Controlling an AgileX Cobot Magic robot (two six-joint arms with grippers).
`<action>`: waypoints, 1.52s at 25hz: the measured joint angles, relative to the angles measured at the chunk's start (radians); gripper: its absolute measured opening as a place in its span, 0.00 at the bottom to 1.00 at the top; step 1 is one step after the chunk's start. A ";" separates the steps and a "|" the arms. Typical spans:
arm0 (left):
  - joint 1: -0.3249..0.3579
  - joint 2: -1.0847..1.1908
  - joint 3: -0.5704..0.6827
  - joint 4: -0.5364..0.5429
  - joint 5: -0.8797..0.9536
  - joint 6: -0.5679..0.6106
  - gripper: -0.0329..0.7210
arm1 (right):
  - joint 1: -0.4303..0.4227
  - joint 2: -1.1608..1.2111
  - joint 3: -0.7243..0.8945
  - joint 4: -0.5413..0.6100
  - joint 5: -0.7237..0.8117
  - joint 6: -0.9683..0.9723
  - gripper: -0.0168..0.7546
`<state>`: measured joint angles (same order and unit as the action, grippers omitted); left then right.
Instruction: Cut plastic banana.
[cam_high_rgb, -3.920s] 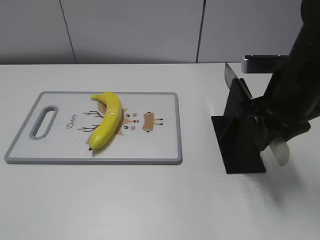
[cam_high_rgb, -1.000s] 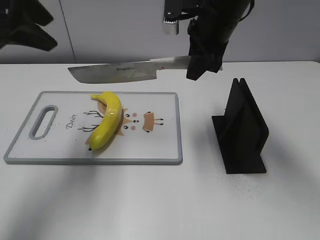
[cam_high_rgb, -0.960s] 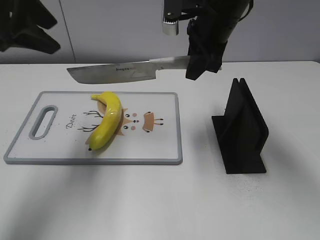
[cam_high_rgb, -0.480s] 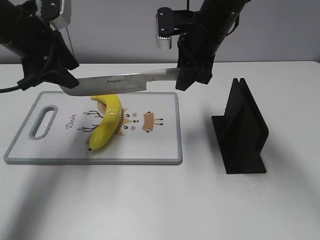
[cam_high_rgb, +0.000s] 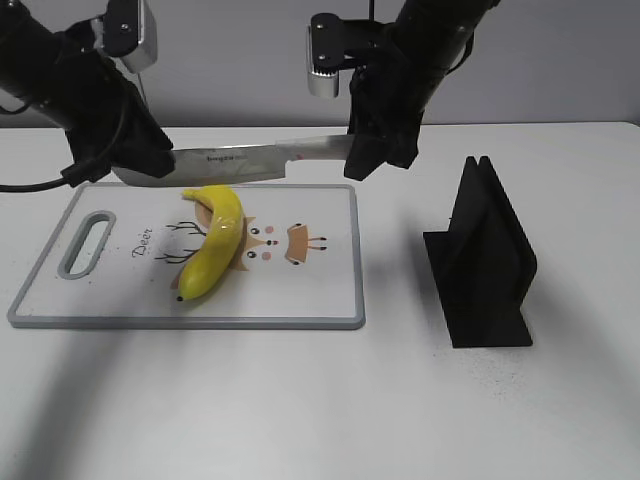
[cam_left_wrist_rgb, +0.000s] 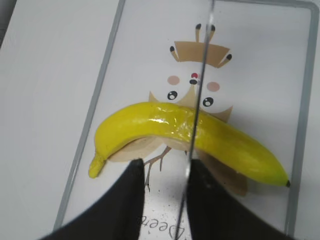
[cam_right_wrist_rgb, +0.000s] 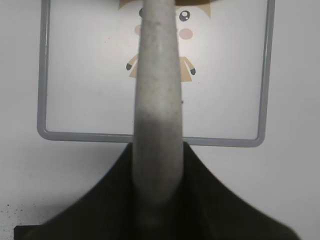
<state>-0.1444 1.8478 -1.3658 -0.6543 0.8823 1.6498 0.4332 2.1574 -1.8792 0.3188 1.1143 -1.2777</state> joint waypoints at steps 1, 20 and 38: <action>0.000 0.000 0.000 -0.011 -0.005 0.000 0.46 | 0.000 0.001 0.000 0.000 -0.003 0.000 0.26; 0.000 0.077 -0.003 -0.017 -0.031 0.015 0.05 | 0.000 0.038 -0.002 0.014 -0.068 -0.020 0.26; 0.003 0.240 -0.027 -0.039 -0.083 0.043 0.06 | -0.010 0.204 -0.021 0.021 -0.125 -0.023 0.26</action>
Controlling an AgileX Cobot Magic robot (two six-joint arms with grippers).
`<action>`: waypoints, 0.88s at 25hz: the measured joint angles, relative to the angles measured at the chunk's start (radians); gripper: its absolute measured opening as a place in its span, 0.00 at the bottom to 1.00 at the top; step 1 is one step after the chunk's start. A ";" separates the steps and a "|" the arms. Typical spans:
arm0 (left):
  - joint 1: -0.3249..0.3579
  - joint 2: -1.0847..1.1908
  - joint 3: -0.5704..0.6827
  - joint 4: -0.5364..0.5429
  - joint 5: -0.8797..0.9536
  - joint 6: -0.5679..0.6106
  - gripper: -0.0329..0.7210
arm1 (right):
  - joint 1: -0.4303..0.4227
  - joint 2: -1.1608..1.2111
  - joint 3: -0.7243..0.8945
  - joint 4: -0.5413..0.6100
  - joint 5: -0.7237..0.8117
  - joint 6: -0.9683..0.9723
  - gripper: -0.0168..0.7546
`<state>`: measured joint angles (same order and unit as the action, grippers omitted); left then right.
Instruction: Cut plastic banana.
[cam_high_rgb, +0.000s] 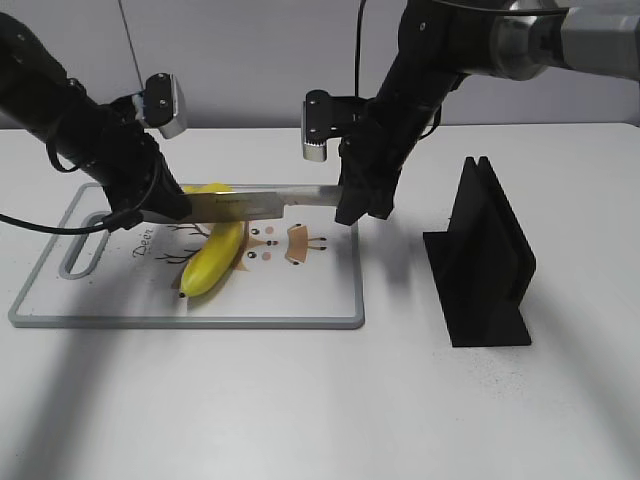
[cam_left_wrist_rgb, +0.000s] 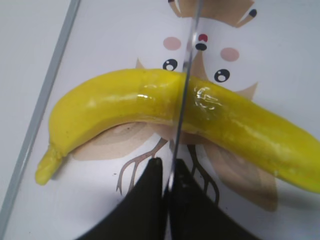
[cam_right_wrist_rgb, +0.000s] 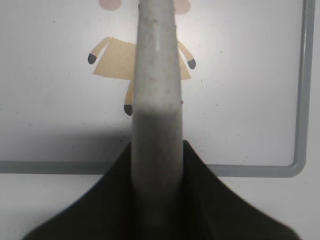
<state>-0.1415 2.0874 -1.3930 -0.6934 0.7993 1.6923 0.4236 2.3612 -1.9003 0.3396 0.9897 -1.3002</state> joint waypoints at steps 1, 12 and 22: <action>0.000 0.000 0.000 -0.001 0.000 0.000 0.06 | 0.000 0.001 0.000 0.000 0.000 0.000 0.26; 0.000 -0.001 -0.003 -0.009 0.004 0.004 0.06 | -0.002 0.014 -0.013 -0.004 0.011 -0.002 0.26; -0.003 -0.095 0.024 0.024 0.002 -0.006 0.05 | 0.004 0.023 -0.173 -0.014 0.174 0.016 0.26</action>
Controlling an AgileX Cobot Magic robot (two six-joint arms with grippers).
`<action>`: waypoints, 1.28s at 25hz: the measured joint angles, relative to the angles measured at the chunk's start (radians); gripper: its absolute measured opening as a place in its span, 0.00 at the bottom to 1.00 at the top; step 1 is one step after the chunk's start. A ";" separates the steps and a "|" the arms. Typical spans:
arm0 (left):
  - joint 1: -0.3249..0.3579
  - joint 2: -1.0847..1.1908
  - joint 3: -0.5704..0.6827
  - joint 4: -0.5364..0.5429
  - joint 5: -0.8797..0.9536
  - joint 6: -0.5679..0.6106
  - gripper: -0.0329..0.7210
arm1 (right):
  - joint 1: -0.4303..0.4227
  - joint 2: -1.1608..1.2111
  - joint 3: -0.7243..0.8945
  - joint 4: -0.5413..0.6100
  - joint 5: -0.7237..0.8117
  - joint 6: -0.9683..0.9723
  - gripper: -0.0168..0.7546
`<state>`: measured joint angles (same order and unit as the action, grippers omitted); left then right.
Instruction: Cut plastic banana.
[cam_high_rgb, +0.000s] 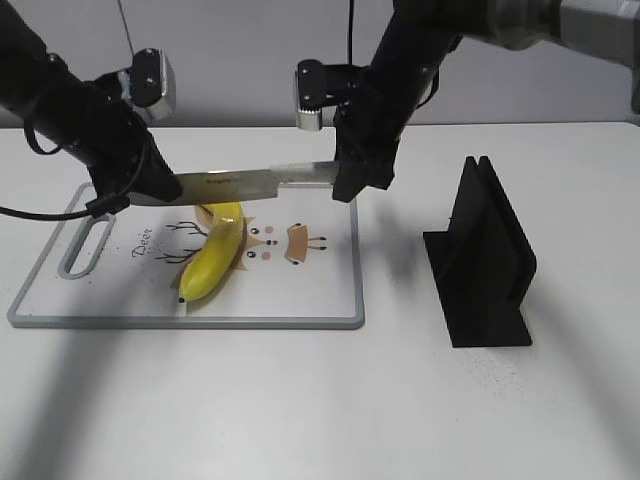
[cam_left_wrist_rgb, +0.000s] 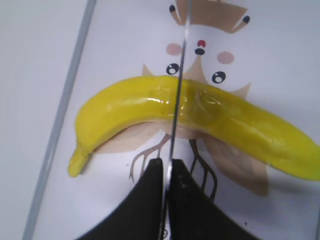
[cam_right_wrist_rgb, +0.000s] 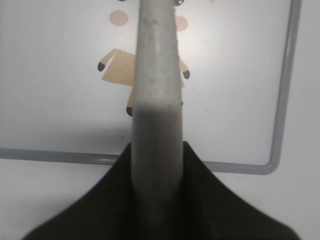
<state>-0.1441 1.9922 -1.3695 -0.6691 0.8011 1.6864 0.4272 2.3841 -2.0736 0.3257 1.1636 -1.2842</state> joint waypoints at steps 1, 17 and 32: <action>0.000 -0.017 0.000 0.001 0.002 0.000 0.05 | 0.000 -0.012 -0.003 -0.001 0.004 0.000 0.26; 0.000 -0.105 0.000 -0.078 0.077 -0.014 0.71 | 0.002 -0.092 -0.008 -0.003 0.037 0.036 0.26; 0.000 -0.321 0.000 -0.005 -0.050 -0.378 0.83 | 0.004 -0.220 0.084 -0.024 0.037 0.172 0.26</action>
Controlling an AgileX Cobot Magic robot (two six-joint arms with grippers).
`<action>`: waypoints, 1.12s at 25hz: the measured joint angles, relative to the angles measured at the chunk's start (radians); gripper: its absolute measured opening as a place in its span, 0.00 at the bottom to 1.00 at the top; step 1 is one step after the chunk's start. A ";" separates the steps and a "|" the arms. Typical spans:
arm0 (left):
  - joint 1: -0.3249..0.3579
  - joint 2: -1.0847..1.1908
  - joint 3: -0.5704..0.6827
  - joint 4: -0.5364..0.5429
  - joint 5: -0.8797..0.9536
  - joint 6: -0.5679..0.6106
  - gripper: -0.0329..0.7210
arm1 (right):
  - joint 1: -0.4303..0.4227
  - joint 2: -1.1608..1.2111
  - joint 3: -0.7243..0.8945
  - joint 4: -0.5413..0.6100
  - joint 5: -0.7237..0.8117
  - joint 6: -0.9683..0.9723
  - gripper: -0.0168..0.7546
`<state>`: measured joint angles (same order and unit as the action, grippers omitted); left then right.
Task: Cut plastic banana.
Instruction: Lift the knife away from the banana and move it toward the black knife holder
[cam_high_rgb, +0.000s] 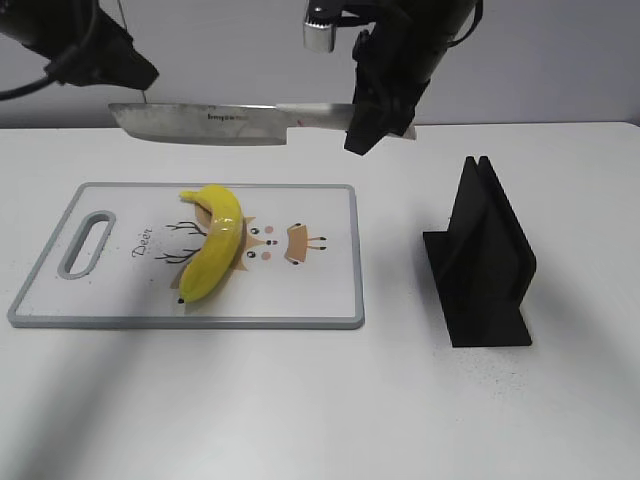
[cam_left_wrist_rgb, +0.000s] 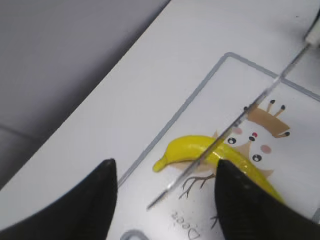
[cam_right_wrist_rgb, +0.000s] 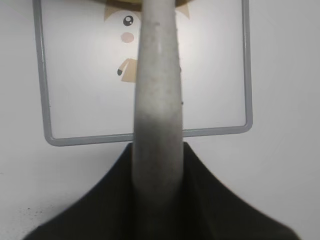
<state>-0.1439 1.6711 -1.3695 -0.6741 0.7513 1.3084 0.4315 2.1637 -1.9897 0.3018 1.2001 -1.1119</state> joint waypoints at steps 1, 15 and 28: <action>0.000 -0.017 0.000 0.036 -0.004 -0.064 0.83 | 0.000 -0.018 0.014 0.000 -0.001 0.019 0.26; 0.000 -0.223 0.000 0.553 0.308 -1.058 0.83 | 0.000 -0.181 0.102 -0.076 0.003 0.684 0.26; 0.000 -0.508 0.166 0.653 0.454 -1.177 0.82 | 0.000 -0.364 0.116 -0.114 0.005 1.095 0.26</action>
<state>-0.1439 1.1629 -1.2032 -0.0206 1.2049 0.1317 0.4315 1.7994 -1.8735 0.1878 1.2050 -0.0170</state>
